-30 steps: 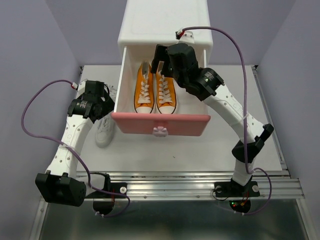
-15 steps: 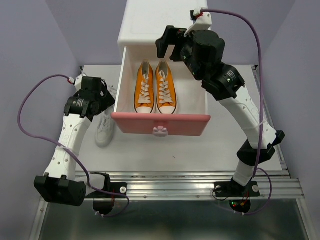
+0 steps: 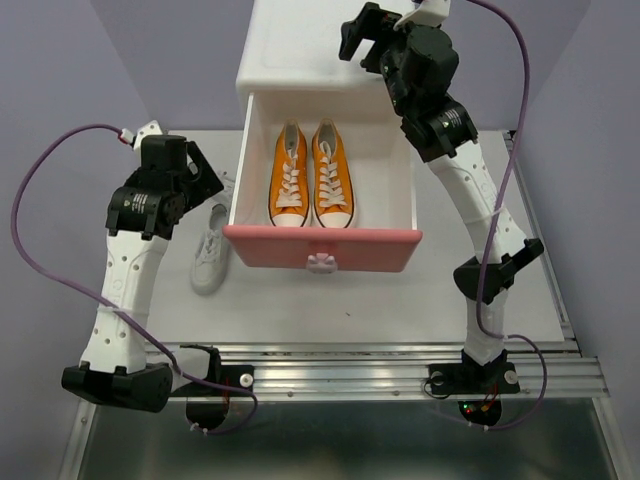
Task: Place and organize the shoes in the shoe cabinet
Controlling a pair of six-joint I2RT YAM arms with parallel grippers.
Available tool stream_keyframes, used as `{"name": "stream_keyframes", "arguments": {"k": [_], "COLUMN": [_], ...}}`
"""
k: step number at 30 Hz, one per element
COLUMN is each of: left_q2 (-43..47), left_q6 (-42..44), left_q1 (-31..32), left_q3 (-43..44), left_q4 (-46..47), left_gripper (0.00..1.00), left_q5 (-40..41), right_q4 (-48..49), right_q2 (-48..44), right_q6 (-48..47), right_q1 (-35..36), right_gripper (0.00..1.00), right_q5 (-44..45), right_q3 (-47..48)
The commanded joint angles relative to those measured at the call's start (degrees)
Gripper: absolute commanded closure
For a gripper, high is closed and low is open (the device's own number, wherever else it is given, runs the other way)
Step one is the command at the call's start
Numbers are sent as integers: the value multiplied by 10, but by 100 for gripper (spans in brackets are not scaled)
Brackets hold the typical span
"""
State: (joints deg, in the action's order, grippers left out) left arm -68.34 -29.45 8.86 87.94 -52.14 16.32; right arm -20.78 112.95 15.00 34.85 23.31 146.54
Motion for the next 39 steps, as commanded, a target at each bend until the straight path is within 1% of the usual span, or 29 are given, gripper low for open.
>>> {"name": "stream_keyframes", "arguments": {"k": [1,2,3,6,7,9,10,12,15,16,17,18,19,21,22,23,25,26,29,30,33,36,37,39], "left_q2": [12,10,9,-3,-11,-20,-24,-39,-51,-55,-57,-61,-76,-100,-124,-137,-165,-169,-164,-161,-164,-167,-167,-167], "left_q6": [49,61,63,63,64,69,73,76,71,64,60,58,51,43,43,41,43,42,41,50,60,70,76,80], "left_q1": [-3,-3,-3,-3,-3,-3,-3,0,17,62,100,147,231,283,306,356,404,440,477,504,560,613,643,668], "left_q3": [114,136,178,242,280,337,354,398,408,406,406,407,421,444,470,486,527,535,525,517,511,510,510,510], "left_q4": [-40,-51,-54,-59,-57,-44,-38,-25,-12,-9,-5,-5,-6,-15,-15,-17,-17,-12,29,38,42,44,45,46], "left_gripper": [1,1,1,1,1,1,1,1,1,1,1,1,1,1,1,1,1,1,1,1,1,1,1,1], "left_q5": [10,9,9,-19,-49,-81,-114,-142,-206,-200,-177,-135,-73,-50,-37,-27,9,17,22,22,24,42,49,45], "right_q4": [34,33,33,27,23,2,-6,-23,-36,-37,-42,-44,-47,-56,-58,-60,-66,-66,-76,-80,-88,-92,-91,-92], "right_q2": [9,7,3,-10,-11,-10,-9,-8,-10,-11,-12,-12,-13,-13,-13,-16,-17,-19,-22,-24,-28,-33,-38,-40], "right_q6": [34,35,35,40,40,40,40,41,40,40,39,38,37,37,38,37,37,37,36,35,23,17,24,26], "right_q1": [-21,-22,-22,-22,-27,-27,-27,-27,-27,-27,-27,-27,-27,-27,-27,-27,-32,-32,-32,-32,-32,-32,-32,-32], "right_gripper": [0,0,0,0,0,0,0,0,0,0,0,0,0,0,0,0,0,0,0,0,0,0,0,0], "right_q5": [-34,-34,-30,-31,-34,-40,-42,-45,-46,-45,-47,-48,-49,-52,-53,-55,-55,-56,-56,-56,-57,-52,-49,-56], "right_q3": [10,2,-15,-41,-49,-48,-46,-46,-55,-56,-58,-59,-59,-60,-64,-67,-77,-81,-94,-97,-112,-133,-141,-156]}}
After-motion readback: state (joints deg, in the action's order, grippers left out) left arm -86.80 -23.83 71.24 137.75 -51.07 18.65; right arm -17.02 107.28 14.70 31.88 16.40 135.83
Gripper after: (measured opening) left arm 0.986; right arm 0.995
